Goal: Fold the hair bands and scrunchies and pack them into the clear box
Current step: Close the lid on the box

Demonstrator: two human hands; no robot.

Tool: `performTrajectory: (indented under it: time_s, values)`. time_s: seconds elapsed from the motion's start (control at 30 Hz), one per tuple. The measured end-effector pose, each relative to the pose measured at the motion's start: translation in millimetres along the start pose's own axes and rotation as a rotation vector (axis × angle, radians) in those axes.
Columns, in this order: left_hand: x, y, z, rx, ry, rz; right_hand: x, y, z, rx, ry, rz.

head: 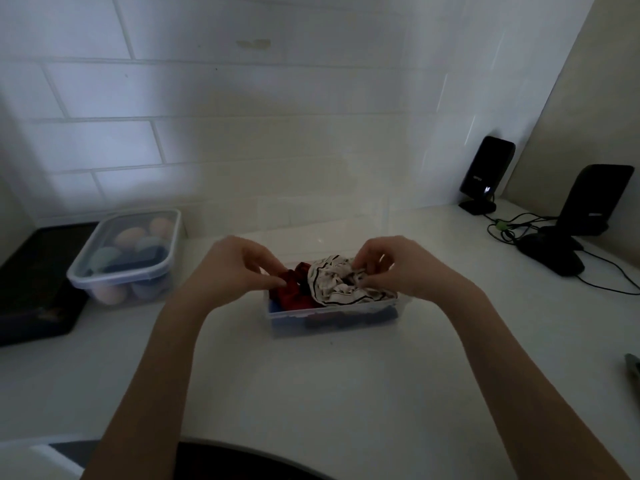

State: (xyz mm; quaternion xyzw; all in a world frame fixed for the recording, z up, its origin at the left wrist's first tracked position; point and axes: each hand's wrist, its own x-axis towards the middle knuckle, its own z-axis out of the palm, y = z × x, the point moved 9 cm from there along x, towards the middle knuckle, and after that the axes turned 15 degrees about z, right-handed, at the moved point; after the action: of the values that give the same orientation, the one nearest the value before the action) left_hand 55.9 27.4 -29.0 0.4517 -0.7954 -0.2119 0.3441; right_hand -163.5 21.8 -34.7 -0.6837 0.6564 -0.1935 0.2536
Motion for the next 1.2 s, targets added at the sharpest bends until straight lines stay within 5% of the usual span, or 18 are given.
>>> performTrajectory:
  time_s: [0.2, 0.3, 0.4, 0.57, 0.77, 0.97, 1.2]
  values:
    - [7, -4, 16, 0.107, -0.085, -0.037, -2, -13, 27, -0.396, -0.127, 0.009]
    - [-1, -13, -8, -0.032, 0.173, -0.021, -5, -11, -5, 0.005, -0.172, -0.037]
    - [-15, -26, -33, -0.212, 0.538, -0.022, 5, 19, -52, 0.279, 0.274, 0.078]
    - [-3, -34, 23, -0.852, 0.362, -0.273, 18, 18, -3, 0.663, 0.002, 0.172]
    - [-5, -12, 27, -1.090, 0.322, -0.117, 4, 27, -6, 0.970, 0.026, 0.125]
    - [-12, -6, 40, -0.551, 0.148, -0.015, -20, 26, 8, 0.674, -0.048, 0.011]
    - [-34, -7, 30, -0.253, 0.186, 0.040, -29, 29, 26, 0.410, 0.048, -0.067]
